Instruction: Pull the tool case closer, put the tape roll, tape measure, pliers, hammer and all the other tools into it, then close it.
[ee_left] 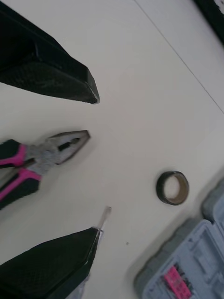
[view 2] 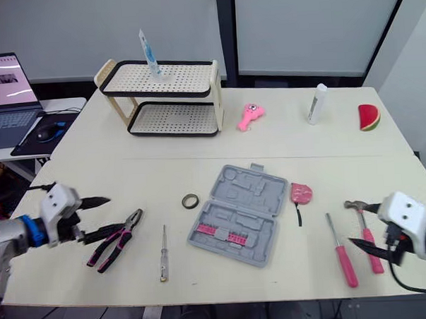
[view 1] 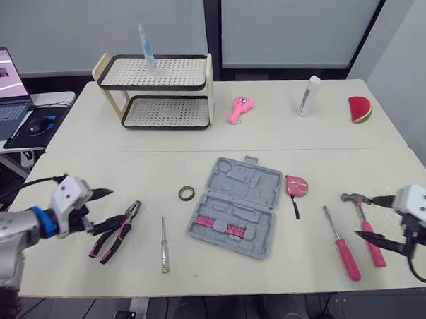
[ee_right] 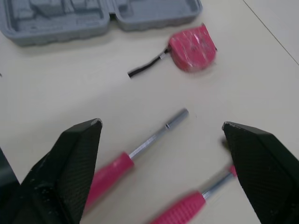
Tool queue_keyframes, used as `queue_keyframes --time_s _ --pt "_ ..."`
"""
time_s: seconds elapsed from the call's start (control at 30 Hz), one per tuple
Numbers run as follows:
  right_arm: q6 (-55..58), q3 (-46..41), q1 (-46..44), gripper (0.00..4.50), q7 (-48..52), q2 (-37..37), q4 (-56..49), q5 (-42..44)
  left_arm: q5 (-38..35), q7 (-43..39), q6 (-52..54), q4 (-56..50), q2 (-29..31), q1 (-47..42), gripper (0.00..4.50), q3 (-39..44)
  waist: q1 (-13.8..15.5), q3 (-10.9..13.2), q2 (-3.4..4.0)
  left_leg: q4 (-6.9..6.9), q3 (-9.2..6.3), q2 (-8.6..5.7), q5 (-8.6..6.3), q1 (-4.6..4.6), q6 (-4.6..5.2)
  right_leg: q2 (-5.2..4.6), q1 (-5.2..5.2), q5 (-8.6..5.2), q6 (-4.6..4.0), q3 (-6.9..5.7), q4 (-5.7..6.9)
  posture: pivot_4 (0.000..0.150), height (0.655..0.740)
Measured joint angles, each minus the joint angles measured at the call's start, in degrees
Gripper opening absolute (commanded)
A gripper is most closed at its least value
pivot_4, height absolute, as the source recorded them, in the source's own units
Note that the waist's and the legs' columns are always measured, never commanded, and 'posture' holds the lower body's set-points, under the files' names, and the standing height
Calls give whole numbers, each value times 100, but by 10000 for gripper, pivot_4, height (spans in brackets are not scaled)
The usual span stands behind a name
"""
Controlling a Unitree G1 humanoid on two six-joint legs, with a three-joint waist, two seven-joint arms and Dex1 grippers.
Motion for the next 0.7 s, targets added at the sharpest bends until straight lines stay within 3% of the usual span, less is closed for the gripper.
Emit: queue_keyframes --time_s 0.1,0.37,0.53,0.7 --pt "405 823 -506 25839 -528 321 -292 -74 185 -240 -43 94 -190 -773 26522 -601 6 3 2 1 -3 -2 1 -11 1 2 -8 3 3 0 -4 1500 7350" --pt "1053 2687 -1725 9598 -1443 939 -95 -624 1155 -633 -703 1214 -989 -2482 96 -2051 26 2 6 29 -30 -10 3 -77 3 3 -59 8 3 -13 0 1500 7350" --pt "1090 3291 -2094 244 -1734 1169 285 -986 1606 -595 -1303 2199 -1455 -3058 0 -2451 22 3 7 49 -42 -12 0 -94 7 5 -68 7 4 -17 6 1500 7350" --pt "1078 3586 -2311 244 -1905 1325 532 -1180 1974 -417 -1804 2970 -1806 -3427 0 -2658 23 4 7 78 -52 -13 0 -95 7 8 -56 11 11 -21 13 1500 7350"
